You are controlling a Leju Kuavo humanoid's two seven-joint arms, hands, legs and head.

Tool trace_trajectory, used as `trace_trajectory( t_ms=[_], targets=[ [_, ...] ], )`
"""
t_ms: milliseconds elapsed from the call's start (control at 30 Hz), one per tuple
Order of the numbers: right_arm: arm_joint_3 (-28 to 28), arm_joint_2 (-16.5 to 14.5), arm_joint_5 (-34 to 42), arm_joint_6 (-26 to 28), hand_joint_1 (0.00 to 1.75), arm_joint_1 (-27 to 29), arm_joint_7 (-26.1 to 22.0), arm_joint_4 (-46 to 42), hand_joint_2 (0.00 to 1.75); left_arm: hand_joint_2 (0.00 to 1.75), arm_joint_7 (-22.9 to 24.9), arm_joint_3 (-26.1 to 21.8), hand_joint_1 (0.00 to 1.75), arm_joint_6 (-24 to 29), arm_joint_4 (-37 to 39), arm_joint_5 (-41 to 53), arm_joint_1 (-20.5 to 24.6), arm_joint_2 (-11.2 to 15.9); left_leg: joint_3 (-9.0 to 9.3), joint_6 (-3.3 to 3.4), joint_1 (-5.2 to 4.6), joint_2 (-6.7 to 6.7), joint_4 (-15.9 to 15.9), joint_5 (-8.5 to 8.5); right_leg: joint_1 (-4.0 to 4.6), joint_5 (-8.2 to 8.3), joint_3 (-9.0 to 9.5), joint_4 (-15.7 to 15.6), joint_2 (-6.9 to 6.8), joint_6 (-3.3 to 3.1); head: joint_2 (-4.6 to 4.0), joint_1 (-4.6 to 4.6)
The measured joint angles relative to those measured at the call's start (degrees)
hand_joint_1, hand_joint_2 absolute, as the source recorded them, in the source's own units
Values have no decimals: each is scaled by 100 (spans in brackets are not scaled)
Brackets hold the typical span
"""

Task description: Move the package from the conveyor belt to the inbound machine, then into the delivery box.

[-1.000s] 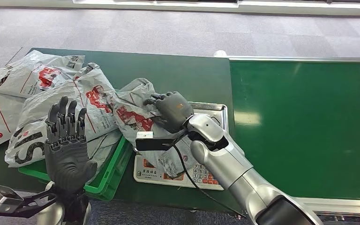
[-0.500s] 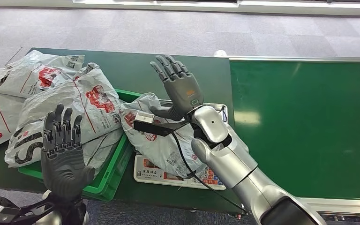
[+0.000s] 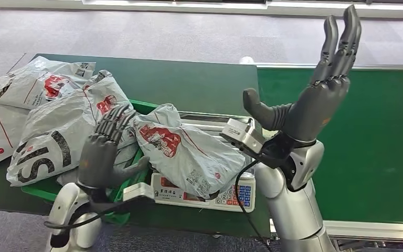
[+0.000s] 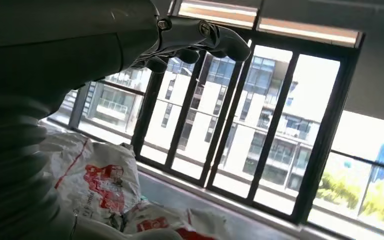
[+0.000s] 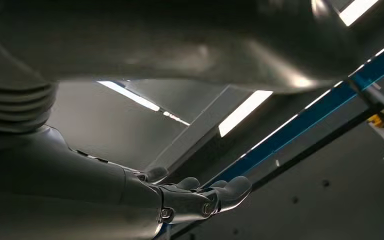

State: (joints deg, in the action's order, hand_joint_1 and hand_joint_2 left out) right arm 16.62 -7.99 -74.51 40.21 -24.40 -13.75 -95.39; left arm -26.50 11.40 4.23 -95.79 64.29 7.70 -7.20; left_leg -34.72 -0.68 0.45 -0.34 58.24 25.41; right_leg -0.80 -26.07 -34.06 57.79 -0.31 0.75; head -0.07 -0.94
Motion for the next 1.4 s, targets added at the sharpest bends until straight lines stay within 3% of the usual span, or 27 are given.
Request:
trace_trajectory(
  t_ms=[67,167,333,600,1000,1033,1133,1167,1300,1400],
  targets=[
    [-150,-73,43,-5,0,52,46,-39,0,175,191,389,0,-68,864,498,741,195,-7,-6,0,4,-1,-18,1,20,-8,1,6,-7,0,0],
    [-292,-132,80,-15,0,51,158,-20,0,175,109,957,0,-19,2188,498,1722,378,-14,-9,1,17,-2,-36,1,44,-15,4,23,-8,0,0],
    [-444,-195,77,-16,0,49,149,38,0,175,-117,1681,0,-271,3724,294,2525,535,-14,-12,1,38,-2,-44,1,56,-23,5,45,-6,0,0],
    [-537,-255,51,-17,0,34,134,132,0,175,-393,2363,0,-662,5034,57,3145,586,-19,-12,1,34,-6,-43,2,52,-24,6,44,-6,0,0],
    [-587,-280,51,-17,0,28,134,202,0,175,-409,2598,0,-664,5480,45,3412,589,-10,-13,2,32,-7,-46,2,53,-13,6,43,-7,0,0],
    [-589,-282,49,-16,0,27,134,204,0,175,-421,2603,9,-683,5497,37,3422,589,-10,-14,2,32,-7,-47,2,53,-12,6,43,-7,0,0],
    [-606,-291,33,-16,0,13,125,221,0,175,-577,2702,140,-948,5638,-71,3521,584,-6,-14,2,32,-7,-47,2,53,-9,6,42,-7,0,0],
    [-619,-293,35,-16,0,7,103,227,0,175,-657,2772,175,-1090,5724,-126,3577,580,-3,-14,2,32,-7,-47,2,53,-5,6,41,-6,0,0],
    [-714,-319,68,-15,0,8,-78,231,0,175,-904,3070,175,-1496,6083,-300,3786,545,13,-13,1,20,-7,-46,1,47,16,6,31,-5,0,0],
    [-813,-348,77,-15,0,32,-194,229,0,175,-998,3255,175,-1507,6284,-442,3890,524,24,-11,1,8,-7,-44,0,39,32,5,21,0,0,0]
  ],
)
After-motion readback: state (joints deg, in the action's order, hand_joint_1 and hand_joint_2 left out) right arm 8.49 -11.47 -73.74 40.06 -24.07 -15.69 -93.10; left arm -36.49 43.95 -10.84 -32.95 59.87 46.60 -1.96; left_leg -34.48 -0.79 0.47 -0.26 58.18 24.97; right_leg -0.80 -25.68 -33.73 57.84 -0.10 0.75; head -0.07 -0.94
